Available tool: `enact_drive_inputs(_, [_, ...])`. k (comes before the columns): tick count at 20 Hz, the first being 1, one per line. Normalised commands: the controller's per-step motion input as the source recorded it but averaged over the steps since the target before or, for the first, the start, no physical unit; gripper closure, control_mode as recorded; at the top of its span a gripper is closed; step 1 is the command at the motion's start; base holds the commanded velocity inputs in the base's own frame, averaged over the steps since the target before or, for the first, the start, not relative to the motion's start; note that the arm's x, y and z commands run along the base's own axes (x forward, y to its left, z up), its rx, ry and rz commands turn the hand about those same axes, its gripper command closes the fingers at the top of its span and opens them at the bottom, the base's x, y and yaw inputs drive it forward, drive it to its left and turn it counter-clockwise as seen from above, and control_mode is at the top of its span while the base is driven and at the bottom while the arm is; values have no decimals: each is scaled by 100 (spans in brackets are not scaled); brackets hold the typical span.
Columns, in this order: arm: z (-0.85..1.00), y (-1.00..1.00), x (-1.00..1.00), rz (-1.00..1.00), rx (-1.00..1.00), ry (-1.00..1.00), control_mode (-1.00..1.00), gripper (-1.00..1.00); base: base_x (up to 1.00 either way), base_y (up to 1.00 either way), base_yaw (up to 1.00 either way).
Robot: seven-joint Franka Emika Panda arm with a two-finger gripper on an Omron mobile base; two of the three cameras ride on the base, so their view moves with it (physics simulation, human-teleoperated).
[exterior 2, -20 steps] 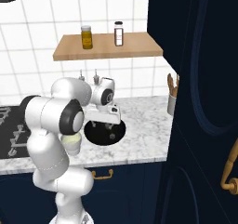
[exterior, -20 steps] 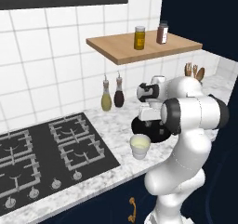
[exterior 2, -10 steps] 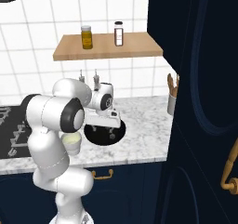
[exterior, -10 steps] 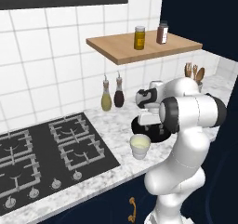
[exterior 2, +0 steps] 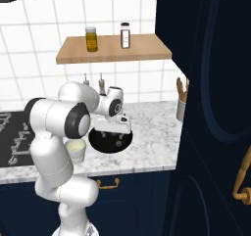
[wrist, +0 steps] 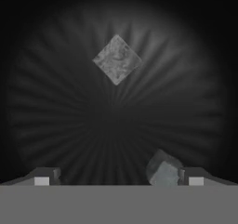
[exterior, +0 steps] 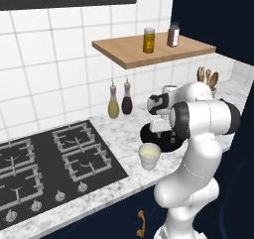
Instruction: Grab a lemon wedge from the fridge and one ice cube from the ice bowl, and put them in the glass of lemonade.
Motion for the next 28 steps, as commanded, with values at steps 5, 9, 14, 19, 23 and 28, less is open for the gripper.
enact_drive_inputs(5, [-15, -4, 0, 0, 0, -8, -100, -100, 0, 0, 0])
enact_drive_inputs(9, [-34, 0, 0, 0, -2, -1, -100, -100, 0, 0, 0])
enact_drive_inputs(14, [0, 0, -11, 0, 0, -28, -100, -100, 0, 0, 0])
enact_drive_inputs(19, [-11, 0, -1, 0, 0, -6, -100, -100, 0, 0, 0])
enact_drive_inputs(23, [-20, -4, -6, 0, 0, -2, -100, -100, 0, 0, 0])
enact_drive_inputs(28, [-1, -19, -18, 0, 0, -9, -100, -100, 0, 0, 0])
